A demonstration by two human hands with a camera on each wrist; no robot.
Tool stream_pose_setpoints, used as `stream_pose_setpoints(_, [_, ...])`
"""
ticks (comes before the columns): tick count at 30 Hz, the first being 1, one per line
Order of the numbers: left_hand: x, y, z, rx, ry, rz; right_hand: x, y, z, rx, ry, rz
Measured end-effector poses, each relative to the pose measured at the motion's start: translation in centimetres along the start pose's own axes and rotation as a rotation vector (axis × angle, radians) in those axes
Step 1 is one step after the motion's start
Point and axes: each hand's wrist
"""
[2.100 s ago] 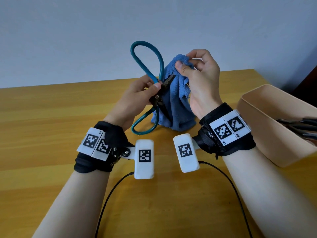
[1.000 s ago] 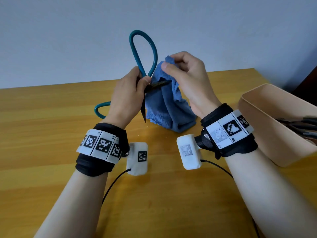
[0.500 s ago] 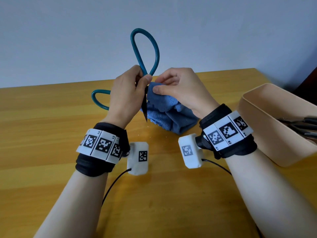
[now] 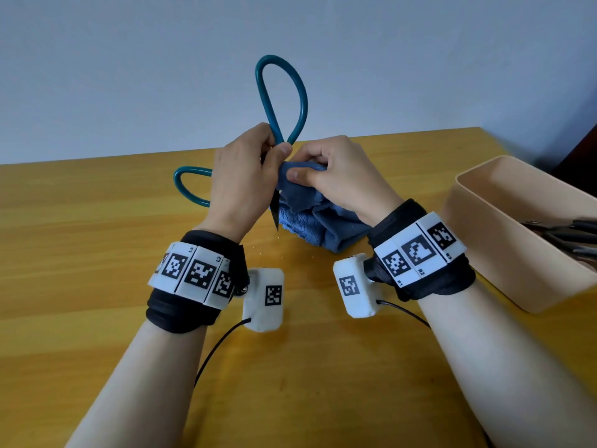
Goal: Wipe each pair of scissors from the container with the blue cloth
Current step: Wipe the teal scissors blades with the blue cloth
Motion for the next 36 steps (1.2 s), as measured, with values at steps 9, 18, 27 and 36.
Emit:
stream_pose_setpoints(9, [-0.1,0.3,-0.1,0.022,-0.018,-0.013,-0.1,-0.6,-0.3,0.043,0.001,0.027])
stream_pose_setpoints(18, [0.0,0.6,-0.3,0.132,-0.029,0.015,-0.1,-0.1,-0.6,0.045,-0.039,0.015])
stream_pose_setpoints(27, [0.4,1.4,0.4,0.063,0.024,-0.001,0.1,1.5,-1.0,0.052,-0.059,0.02])
stream_pose_setpoints(36, [0.2,0.9,0.7,0.136,-0.054,-0.014,0.0,0.8,-0.9,-0.064,0.081,0.0])
Point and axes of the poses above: each hand's wrist, its own x-axis towards the middle knuckle, its own y-axis out of the back of the hand, z = x × y, and after that the axes turned 8 degrees about z, right-handed
